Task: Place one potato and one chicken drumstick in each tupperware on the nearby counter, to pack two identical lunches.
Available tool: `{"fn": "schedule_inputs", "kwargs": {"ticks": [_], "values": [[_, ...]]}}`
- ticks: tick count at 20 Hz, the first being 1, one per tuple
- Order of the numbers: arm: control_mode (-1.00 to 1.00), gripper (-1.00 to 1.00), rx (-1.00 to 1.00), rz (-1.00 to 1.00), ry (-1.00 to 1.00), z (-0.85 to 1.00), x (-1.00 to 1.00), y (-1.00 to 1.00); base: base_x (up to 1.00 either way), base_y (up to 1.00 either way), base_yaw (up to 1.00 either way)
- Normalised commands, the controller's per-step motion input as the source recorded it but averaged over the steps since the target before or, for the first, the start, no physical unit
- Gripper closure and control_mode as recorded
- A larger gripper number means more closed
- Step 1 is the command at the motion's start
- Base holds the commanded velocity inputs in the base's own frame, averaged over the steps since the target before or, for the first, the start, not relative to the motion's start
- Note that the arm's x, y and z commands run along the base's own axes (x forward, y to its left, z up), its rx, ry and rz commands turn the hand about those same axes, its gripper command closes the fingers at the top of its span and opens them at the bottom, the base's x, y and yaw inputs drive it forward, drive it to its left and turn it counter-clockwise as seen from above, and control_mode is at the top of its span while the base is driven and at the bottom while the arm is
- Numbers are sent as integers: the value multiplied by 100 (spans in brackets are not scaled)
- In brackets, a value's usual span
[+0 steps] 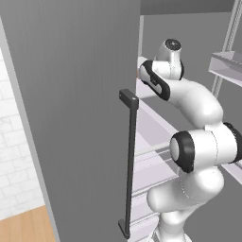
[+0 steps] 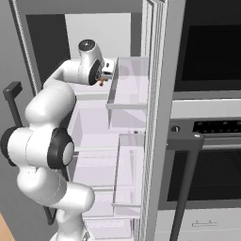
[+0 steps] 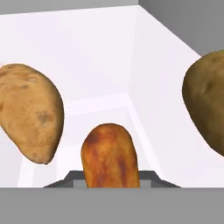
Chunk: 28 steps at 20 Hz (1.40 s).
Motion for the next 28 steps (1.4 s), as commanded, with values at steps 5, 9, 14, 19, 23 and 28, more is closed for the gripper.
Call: {"fn": "schedule_inputs", "kwargs": {"ticks": [5,9,14,19,23,28], "values": [[-100,100,0,0,0,0,-85,0,0,0,0],[-100,100,0,0,0,1,-100,0,0,0,0],[-100,100,-1,0,-2,-3,-100,0,0,0,0],[-100,100,-5,0,0,-14,-100,0,0,0,0],[-100,100,-8,0,0,-27,-100,0,0,0,0],[100,100,-6,0,0,-34,-80,0,-20,0,0]]}}
